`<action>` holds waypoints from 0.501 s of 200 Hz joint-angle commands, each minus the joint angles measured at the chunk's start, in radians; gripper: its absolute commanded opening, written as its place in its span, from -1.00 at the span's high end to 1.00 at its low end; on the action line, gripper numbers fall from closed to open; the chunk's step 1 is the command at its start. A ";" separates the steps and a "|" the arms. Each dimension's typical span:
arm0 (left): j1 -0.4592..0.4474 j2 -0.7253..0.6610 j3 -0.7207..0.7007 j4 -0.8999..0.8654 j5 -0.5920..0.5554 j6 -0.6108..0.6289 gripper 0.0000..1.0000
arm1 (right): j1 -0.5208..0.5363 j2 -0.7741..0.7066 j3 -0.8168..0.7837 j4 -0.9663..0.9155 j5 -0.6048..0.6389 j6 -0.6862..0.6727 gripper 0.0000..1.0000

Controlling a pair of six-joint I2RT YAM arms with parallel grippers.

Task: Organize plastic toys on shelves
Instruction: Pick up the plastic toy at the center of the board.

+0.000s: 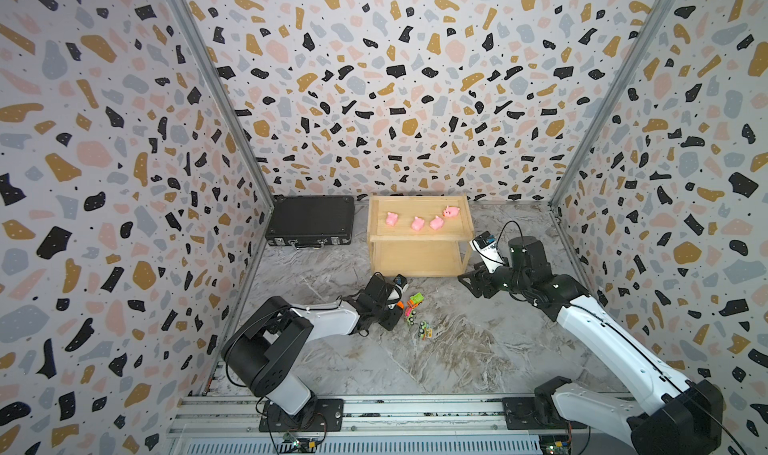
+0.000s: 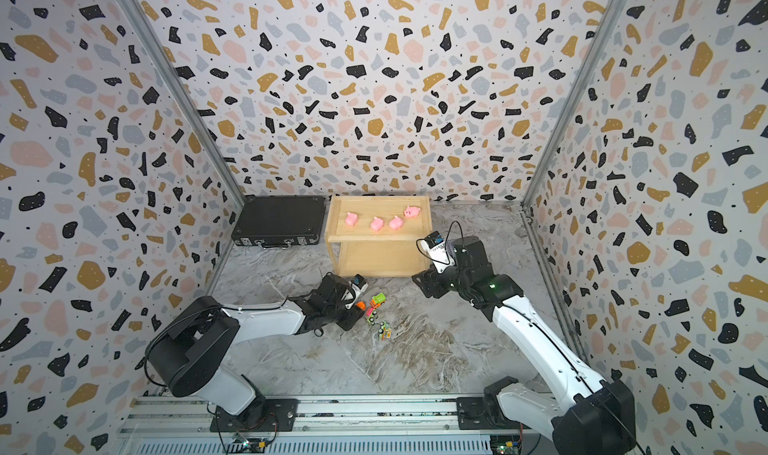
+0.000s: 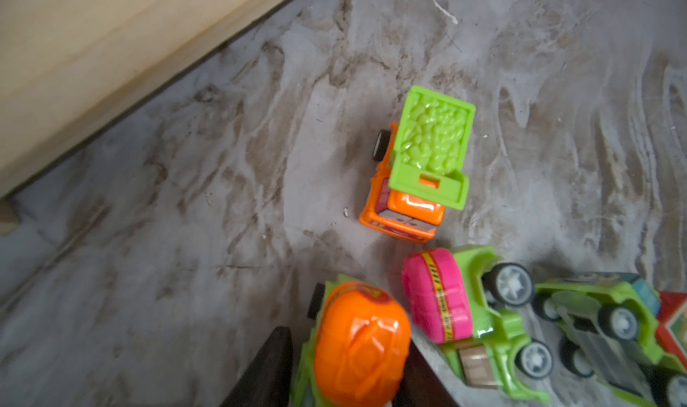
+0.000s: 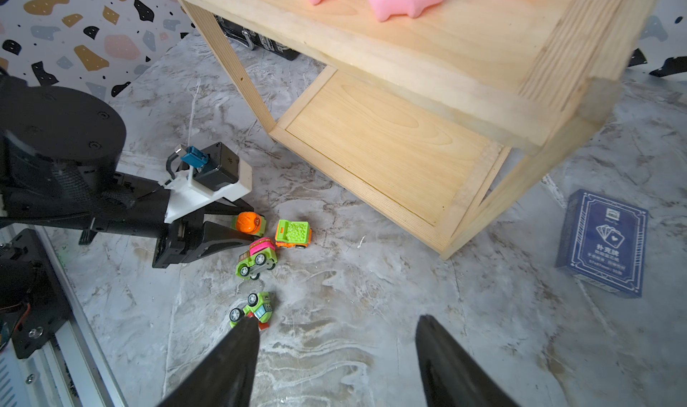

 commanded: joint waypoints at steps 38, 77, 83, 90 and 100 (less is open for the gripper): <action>-0.006 -0.076 0.013 0.007 -0.017 -0.009 0.34 | -0.003 -0.012 0.002 -0.014 0.008 -0.006 -0.43; -0.007 -0.115 0.026 0.035 -0.119 -0.100 0.34 | -0.003 -0.013 -0.002 -0.013 0.011 0.001 -0.42; -0.007 -0.116 0.029 0.043 -0.143 -0.119 0.35 | -0.003 -0.015 -0.002 -0.013 0.013 0.001 -0.42; -0.007 -0.114 0.034 0.051 -0.167 -0.139 0.35 | -0.004 -0.016 -0.003 -0.011 0.014 0.003 -0.43; -0.007 -0.108 0.044 0.056 -0.205 -0.179 0.35 | -0.003 -0.018 -0.005 -0.010 0.015 0.003 -0.42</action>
